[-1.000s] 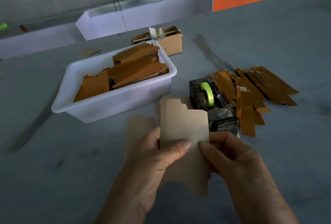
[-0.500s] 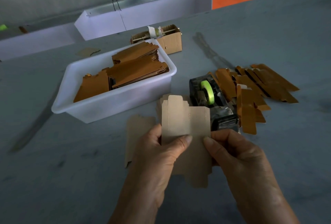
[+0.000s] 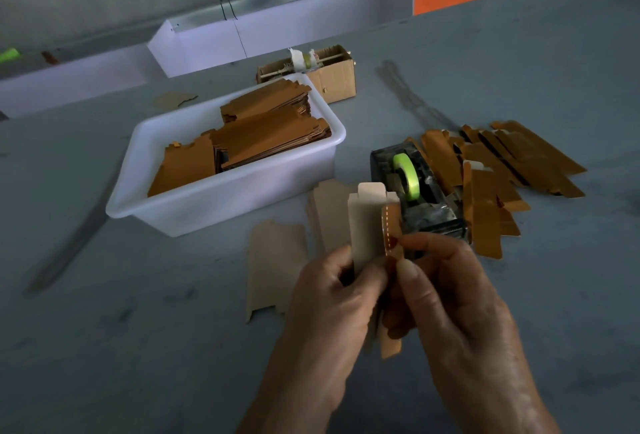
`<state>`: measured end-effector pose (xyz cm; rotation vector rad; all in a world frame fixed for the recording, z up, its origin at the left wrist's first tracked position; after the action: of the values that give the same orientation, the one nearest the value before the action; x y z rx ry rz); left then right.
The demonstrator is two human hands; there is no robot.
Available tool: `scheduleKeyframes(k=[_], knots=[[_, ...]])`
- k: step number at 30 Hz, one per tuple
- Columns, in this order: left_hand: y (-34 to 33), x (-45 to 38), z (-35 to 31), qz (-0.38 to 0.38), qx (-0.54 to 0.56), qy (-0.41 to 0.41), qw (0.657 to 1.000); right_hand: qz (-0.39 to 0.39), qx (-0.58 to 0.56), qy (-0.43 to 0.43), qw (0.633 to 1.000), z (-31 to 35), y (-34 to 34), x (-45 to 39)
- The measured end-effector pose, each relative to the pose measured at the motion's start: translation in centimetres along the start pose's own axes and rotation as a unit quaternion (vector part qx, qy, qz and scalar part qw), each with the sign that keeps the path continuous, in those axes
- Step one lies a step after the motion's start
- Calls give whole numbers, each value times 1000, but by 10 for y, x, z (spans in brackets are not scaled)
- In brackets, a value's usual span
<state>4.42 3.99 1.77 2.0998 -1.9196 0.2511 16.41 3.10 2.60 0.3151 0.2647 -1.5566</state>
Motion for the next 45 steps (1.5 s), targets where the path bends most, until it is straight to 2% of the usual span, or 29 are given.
scheduleKeyframes(k=[2, 5, 7, 9, 11, 13, 15, 18, 25, 27, 28, 30, 32, 34, 35, 36, 37, 39, 40, 42, 44, 45], knots=[[-5, 2, -5, 44, -34, -15, 998, -2, 15, -15, 1000, -5, 4, -1], [-5, 5, -9, 31, -100, -44, 994, 9, 28, -40, 999, -7, 5, -2], [-3, 4, -6, 38, -105, -27, 993, -1, 49, -42, 998, -5, 10, -2], [-4, 5, -5, 76, -94, -6, 993, -22, 82, -55, 995, -6, 21, -4], [-7, 7, -4, 114, -96, 10, 989, -14, 31, -99, 995, -14, 21, -5], [-11, 8, -3, 131, -79, 22, 988, 13, -92, -160, 983, -22, 10, -3], [-8, 4, 1, 105, -67, 34, 992, 16, -153, -194, 969, -24, 6, -2], [-1, 3, 3, 53, -61, 35, 996, 16, -139, -195, 971, -28, 9, -2], [4, 8, -6, -52, -64, -55, 995, -36, -111, -174, 978, -28, 16, -2], [5, 17, -16, -115, -122, -108, 980, -47, -115, -176, 977, -30, 16, -2], [5, 23, -23, -156, -173, -149, 961, -53, -116, -175, 976, -30, 16, -2], [-6, 34, -38, -220, -306, -227, 898, -67, -122, -170, 975, -28, 16, -3], [-22, 47, -43, -266, -422, -289, 817, -74, -121, -163, 976, -26, 17, -4], [-33, 52, -40, -285, -500, -306, 758, -78, -112, -161, 977, -25, 17, -3], [-35, 50, -38, -289, -518, -296, 749, -80, -110, -162, 977, -26, 18, -2], [-32, 46, -36, -296, -515, -272, 757, -83, -114, -164, 976, -27, 18, -1], [-30, 39, -32, -273, -500, -235, 787, -86, -121, -167, 975, -28, 19, 0], [-38, 28, -20, -173, -465, -176, 850, -82, -138, -174, 971, -28, 17, 3], [-42, 28, -15, -157, -450, -171, 862, -75, -140, -175, 972, -27, 15, 3], [-39, 33, -19, -196, -434, -189, 859, -68, -115, -172, 976, -26, 14, 4], [-37, 43, -18, -249, -471, -221, 817, -85, -91, -168, 978, -28, 18, 4], [-39, 46, -20, -243, -486, -251, 801, -92, -91, -168, 977, -30, 19, 3]])
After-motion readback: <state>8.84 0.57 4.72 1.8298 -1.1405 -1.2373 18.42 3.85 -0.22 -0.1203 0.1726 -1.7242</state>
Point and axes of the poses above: each hand's wrist, its own x-axis away from the middle knuckle, its own y-axis out of the back of the hand, z = x × y, the point moved 9 cm from there along -x, towards the middle knuckle, and after that the axes turned 11 degrees about y, right-handed, at the moved point
